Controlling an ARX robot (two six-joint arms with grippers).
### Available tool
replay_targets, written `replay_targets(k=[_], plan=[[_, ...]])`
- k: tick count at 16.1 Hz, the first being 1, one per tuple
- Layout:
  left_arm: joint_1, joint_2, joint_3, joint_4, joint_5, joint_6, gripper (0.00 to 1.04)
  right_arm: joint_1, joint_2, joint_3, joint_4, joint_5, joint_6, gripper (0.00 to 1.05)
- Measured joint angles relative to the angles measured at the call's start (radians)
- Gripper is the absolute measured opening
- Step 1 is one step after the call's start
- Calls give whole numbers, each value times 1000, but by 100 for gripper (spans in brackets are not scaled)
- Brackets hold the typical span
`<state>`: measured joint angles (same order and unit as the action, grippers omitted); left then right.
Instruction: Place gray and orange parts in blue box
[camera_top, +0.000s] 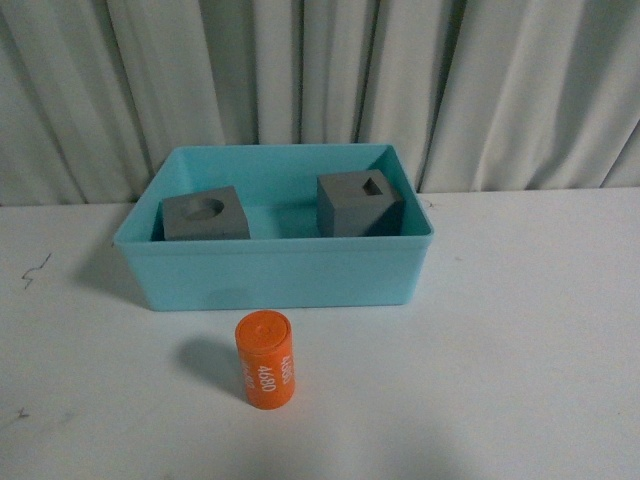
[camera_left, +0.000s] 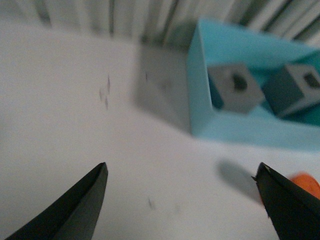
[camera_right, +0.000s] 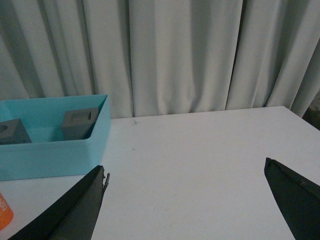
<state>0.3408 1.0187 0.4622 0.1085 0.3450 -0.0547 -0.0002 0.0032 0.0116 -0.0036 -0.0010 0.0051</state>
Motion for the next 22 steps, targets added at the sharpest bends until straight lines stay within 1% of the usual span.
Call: replay_targets(k=[1,2,3,5,7,8,10,11,12,13,14,17,22], plan=[[-32,-44,-105,207,-34,17,79,0,0,0,0,1,0,98],[-84,-103,-253,446,-72,34,63,0,0,0,0,1,0,98],[-109,-143,-287,549,-110,37,50,0,0,0,0,1,0,98],[-149,-229,-304,547,-154,37,30,0,0,0,0,1,0,98],[-190,-288,-360,492,-190,37,7,0,0,0,0,1,0,98],[-209,-328,-374,474,-208,39,2,0,0,0,0,1,0,98],[-232,-402,-390,435,-238,40,2,0,0,0,0,1,0,98],[-256,-439,-402,406,-268,40,2,0,0,0,0,1,0,98],[-331,-475,-413,375,-333,40,2,0,0,0,-1,1,0,98],[-349,-507,-421,352,-329,41,2,0,0,0,0,1,0,98],[-339,-524,-452,385,-348,41,2,0,0,0,0,1,0,98],[-341,-592,-452,309,-346,41,2,0,0,0,-1,1,0,98],[-341,-632,-452,283,-346,41,2,0,0,0,0,1,0,98]])
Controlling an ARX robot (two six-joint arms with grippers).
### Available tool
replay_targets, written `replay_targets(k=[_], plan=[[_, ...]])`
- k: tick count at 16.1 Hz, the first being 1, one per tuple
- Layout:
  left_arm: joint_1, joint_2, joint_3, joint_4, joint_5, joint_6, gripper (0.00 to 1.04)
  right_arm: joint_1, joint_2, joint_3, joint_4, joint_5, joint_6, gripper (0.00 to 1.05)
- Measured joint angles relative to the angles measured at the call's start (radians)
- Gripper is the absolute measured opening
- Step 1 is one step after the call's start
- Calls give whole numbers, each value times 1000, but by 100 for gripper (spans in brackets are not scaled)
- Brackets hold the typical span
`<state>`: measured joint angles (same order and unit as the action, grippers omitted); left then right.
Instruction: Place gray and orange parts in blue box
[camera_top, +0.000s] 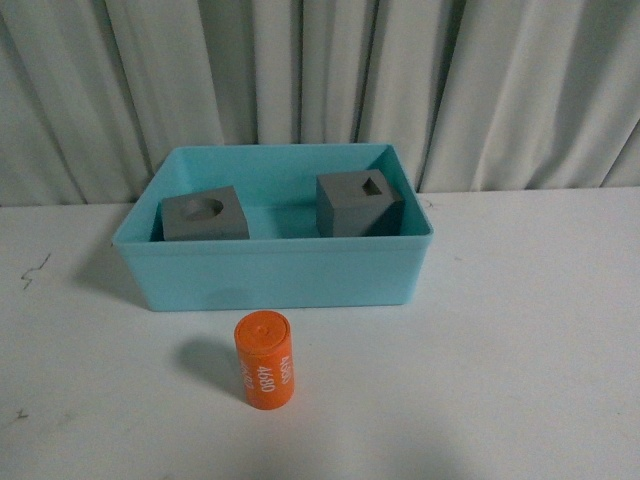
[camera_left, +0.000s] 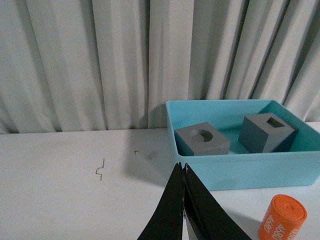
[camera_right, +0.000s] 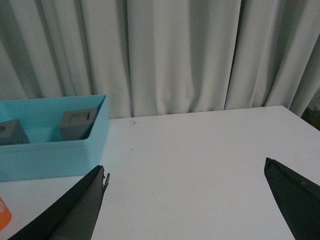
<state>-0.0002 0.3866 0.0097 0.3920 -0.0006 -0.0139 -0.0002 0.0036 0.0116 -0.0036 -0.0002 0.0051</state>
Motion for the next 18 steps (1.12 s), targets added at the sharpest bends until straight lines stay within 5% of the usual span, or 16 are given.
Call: replay_targets(k=[16,18], plan=[[0,-380,1,-397,0,0,2,0,0,0,0,0,0,98],[0,-380,1,-396,0,0,19,0,0,0,0,0,0,98]])
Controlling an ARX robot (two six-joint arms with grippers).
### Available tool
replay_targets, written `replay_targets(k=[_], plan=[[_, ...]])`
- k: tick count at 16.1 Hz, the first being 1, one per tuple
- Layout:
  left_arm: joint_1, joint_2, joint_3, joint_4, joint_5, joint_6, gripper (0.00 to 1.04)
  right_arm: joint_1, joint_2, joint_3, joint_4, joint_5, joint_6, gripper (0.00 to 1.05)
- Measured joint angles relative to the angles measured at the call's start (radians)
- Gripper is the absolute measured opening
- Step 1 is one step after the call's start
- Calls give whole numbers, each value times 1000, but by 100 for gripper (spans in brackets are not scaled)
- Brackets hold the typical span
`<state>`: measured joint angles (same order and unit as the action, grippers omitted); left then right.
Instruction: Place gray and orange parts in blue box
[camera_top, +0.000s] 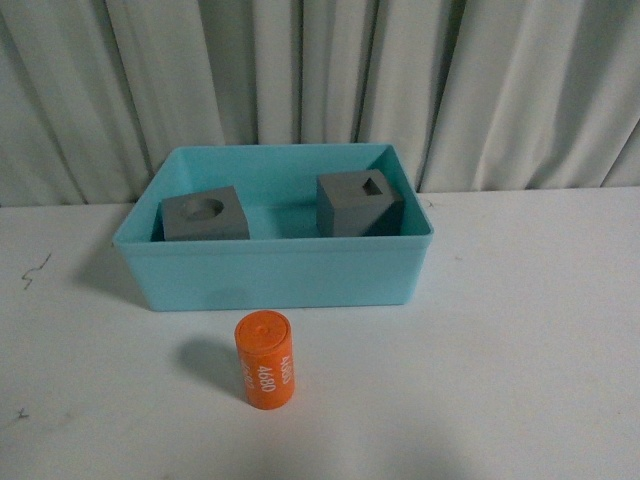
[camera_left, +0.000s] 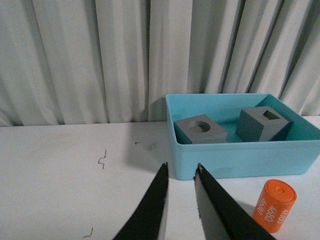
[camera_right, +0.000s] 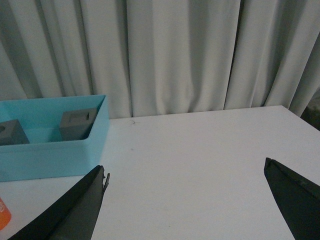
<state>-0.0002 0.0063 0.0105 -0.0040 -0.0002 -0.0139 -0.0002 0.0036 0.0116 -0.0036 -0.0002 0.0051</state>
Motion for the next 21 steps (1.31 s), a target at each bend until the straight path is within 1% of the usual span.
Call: replay_targets(k=[1,2,3,4,5,6,7,8,9,10,11,12,13,14,15,16,17,19,21], plan=[[0,0,0,0,0,0,41,0,0,0,0,0,0,98],[0,0,0,0,0,0,68,33,58,59,-182,100,66,98],[0,0,0,1,3,0,81,-3,292,161,-317,196,186,98],[0,0,0,2,-1,0,90,-110,401,186,-235,169,212,98],[0,0,0,0,0,0,97,-201,468,207,-157,103,205,98],[1,0,0,0,0,2,98,-351,608,277,5,-50,151,98],[0,0,0,0,0,2,98,-471,767,365,133,-197,47,98],[0,0,0,0,-1,2,98,-517,888,431,144,-311,-50,98],[0,0,0,0,-1,2,98,-507,975,469,82,-410,-137,98],[0,0,0,1,0,2,98,-469,1047,490,-14,-509,-233,98],[0,0,0,1,0,2,98,-443,1085,500,-77,-562,-296,98],[0,0,0,0,0,2,98,-370,1167,531,-220,-638,-476,98],[0,0,0,0,0,2,98,-313,1218,558,-281,-648,-606,98],[0,0,0,1,0,2,98,-243,1279,595,-307,-647,-726,98],[0,0,0,1,0,2,98,-169,1346,632,-294,-639,-806,98],[0,0,0,0,0,3,98,-88,1435,674,-242,-615,-850,98],[0,0,0,0,0,3,98,-14,1523,722,-221,-611,-858,98],[0,0,0,0,0,3,98,86,1640,791,-188,-608,-851,98],[0,0,0,0,0,3,98,140,1720,837,-129,-598,-822,98]])
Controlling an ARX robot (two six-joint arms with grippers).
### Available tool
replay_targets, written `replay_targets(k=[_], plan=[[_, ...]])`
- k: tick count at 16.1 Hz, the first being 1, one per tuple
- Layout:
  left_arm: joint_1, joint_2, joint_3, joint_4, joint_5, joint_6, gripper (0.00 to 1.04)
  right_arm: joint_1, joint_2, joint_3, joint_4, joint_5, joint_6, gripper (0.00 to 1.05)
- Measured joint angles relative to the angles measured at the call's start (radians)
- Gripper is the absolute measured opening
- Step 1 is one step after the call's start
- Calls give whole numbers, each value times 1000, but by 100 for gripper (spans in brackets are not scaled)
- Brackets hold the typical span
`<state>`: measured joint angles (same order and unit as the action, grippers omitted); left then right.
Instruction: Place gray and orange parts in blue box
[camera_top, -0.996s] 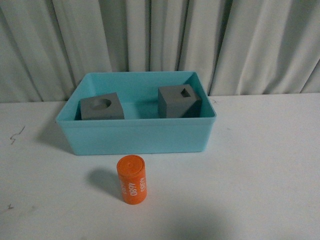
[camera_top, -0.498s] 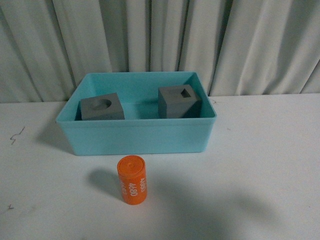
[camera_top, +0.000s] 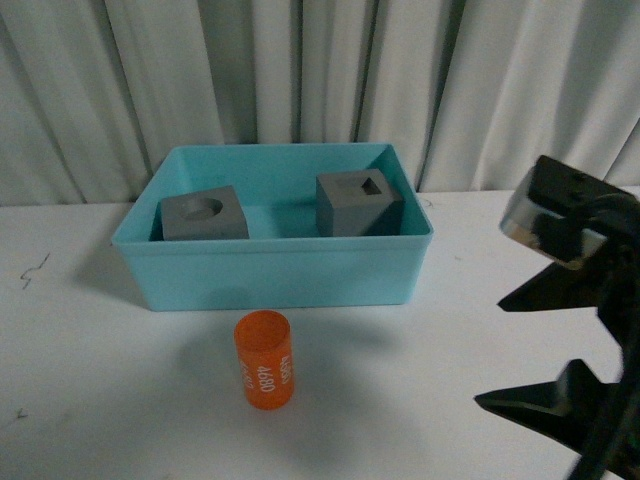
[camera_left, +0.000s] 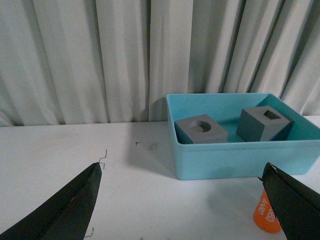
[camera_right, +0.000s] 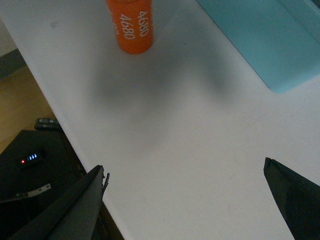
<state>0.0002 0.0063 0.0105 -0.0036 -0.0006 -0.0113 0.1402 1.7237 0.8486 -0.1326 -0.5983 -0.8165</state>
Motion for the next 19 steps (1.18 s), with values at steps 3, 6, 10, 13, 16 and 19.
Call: replay_targets(k=[3,6,10,13,16,19], plan=[[0,0,0,0,0,0,98,65,84,33,37,-17,65,98],[0,0,0,0,0,0,98,121,158,72,92,-19,95,98],[0,0,0,0,0,0,98,154,228,125,138,-3,122,98],[0,0,0,0,0,0,98,183,282,168,148,8,145,98],[0,0,0,0,0,0,98,224,306,196,161,11,163,98],[0,0,0,0,0,0,98,261,344,245,180,25,181,98]])
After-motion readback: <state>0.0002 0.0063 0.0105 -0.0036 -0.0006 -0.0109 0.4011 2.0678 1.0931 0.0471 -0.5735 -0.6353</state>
